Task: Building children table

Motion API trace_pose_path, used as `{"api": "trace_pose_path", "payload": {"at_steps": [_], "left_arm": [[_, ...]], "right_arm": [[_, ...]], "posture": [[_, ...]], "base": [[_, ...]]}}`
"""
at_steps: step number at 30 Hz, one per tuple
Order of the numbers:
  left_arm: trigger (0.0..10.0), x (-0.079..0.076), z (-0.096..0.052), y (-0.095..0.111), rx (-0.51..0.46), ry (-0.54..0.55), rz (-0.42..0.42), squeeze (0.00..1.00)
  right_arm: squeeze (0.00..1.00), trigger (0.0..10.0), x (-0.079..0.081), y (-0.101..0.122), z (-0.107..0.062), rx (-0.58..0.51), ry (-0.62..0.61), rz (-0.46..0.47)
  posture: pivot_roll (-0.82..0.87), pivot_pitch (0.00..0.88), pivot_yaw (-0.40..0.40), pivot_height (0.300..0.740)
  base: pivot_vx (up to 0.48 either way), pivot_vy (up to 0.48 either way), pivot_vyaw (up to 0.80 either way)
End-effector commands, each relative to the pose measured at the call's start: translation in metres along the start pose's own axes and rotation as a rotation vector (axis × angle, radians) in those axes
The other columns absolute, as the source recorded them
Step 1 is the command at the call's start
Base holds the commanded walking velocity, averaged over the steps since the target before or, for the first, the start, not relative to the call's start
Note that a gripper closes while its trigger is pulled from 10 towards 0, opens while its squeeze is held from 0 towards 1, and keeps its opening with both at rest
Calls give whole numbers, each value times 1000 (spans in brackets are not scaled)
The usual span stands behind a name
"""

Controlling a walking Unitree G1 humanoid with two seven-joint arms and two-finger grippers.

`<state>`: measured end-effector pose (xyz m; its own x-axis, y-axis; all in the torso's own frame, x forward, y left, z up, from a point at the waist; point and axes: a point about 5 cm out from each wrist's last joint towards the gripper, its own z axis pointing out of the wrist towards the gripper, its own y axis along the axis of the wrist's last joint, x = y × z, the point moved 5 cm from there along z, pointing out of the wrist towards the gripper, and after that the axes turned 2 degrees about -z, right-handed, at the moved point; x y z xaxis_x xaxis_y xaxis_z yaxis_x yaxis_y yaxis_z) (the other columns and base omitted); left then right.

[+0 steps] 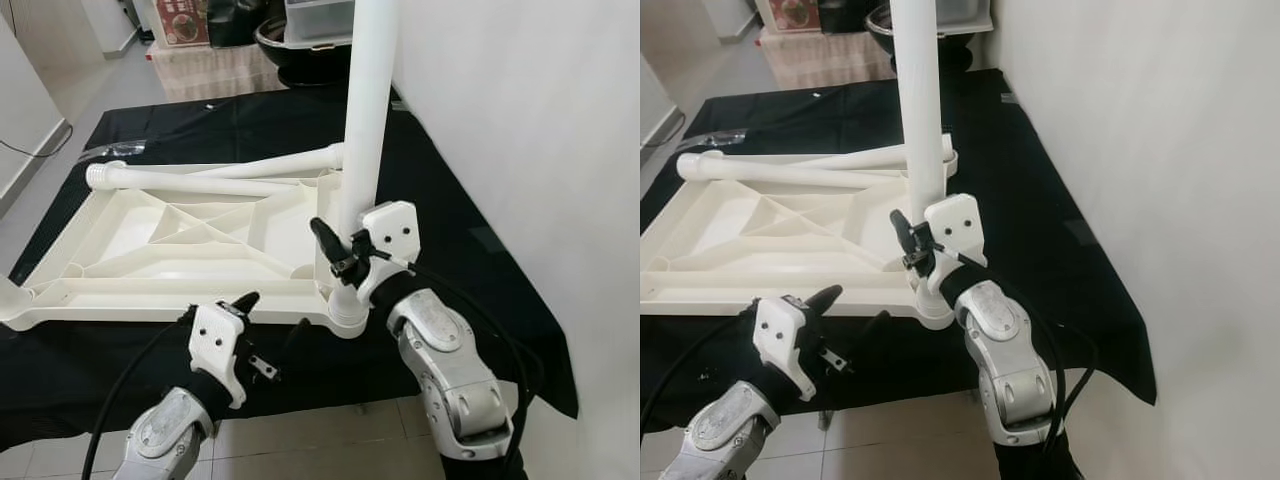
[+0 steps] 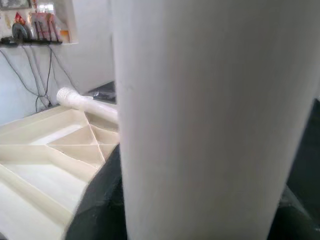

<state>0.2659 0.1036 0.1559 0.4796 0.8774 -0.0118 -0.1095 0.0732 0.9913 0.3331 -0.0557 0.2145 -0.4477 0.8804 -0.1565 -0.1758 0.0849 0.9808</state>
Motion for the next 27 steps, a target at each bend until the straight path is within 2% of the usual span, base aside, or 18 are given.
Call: {"api": "trace_pose_path", "payload": {"at_steps": [1, 2, 4, 7, 8, 9, 10, 11, 12, 13, 14, 16, 19, 21, 24, 25, 27], "left_arm": [[10000, 2, 0, -3, 11, 5, -13, 0], [10000, 2, 0, -3, 11, 5, -13, 0], [10000, 0, -1, -4, 15, -2, -21, 0], [10000, 0, 0, -4, 16, -4, -24, 0], [10000, -1, 0, -4, 17, -7, -27, 0], [10000, -3, -1, -5, 23, -18, -35, 0], [10000, -3, -1, -5, 23, -18, -35, 0], [10000, -6, -1, -6, 32, -36, -42, 0], [10000, -6, -1, -6, 32, -36, -42, 0], [10000, -18, -4, -7, 58, -98, -32, 0], [10000, -18, -4, -7, 58, -98, -32, 0], [10000, -28, -8, -6, 71, -146, -2, 0], [10000, -44, -21, -3, 83, -218, 64, 0], [10000, -48, -23, -2, 86, -228, 55, 0], [10000, -52, -30, 0, 98, -194, 41, 0], [10000, -51, -31, 0, 101, -181, 38, 0], [10000, -50, -33, 0, 105, -168, 30, 0]], "right_arm": [[1000, 10000, 3, -11, 0, 30, 107, 74], [1000, 10000, 3, -11, 0, 30, 107, 74], [1000, 10000, 6, -3, 1, -2, 234, 88], [1000, 10000, 7, -1, 1, -10, 275, 82], [1000, 10000, 6, 0, 2, -14, 335, 63], [937, 10000, 8, 2, 2, -20, 418, 29], [937, 10000, 8, 2, 2, -20, 418, 29], [0, 10000, 9, 4, 1, -25, 506, 9], [0, 10000, 9, 4, 1, -25, 506, 9], [0, 10000, 13, 4, -5, -9, 714, -28], [0, 10000, 13, 4, -5, -9, 714, -28], [0, 10000, 10, 3, -6, 8, 802, -27], [0, 10000, 3, 5, -1, 21, 863, -13], [0, 10000, 3, 6, -1, 24, 877, -14], [0, 10000, 6, 8, -6, 38, 981, 0], [0, 7137, 7, 8, -7, 37, 1009, 4], [0, 7137, 8, 9, -9, 38, 1038, 9]], "posture": [[-45, 133, 34, 740], [-45, 133, 34, 740], [-42, 135, 31, 740], [-39, 135, 29, 740], [-31, 138, 25, 740], [-24, 141, 21, 740], [-24, 141, 21, 740], [-17, 141, 12, 740], [-17, 141, 12, 740], [4, 145, 5, 740], [4, 145, 5, 740], [13, 152, 5, 740], [26, 155, 0, 740], [31, 158, -2, 740], [44, 162, -3, 740], [45, 162, -3, 740], [47, 163, -2, 740]], "base": [[0, 0, 0], [0, 0, 0], [0, 0, 0], [0, 0, 0], [0, 0, 0], [0, 0, 0], [0, 0, 0], [0, 0, 0], [0, 0, 0], [0, 0, 0], [0, 0, 0], [0, 0, 0], [0, 0, 0], [0, 0, 0], [0, 0, 0], [0, 0, 0], [0, 0, 0]]}}
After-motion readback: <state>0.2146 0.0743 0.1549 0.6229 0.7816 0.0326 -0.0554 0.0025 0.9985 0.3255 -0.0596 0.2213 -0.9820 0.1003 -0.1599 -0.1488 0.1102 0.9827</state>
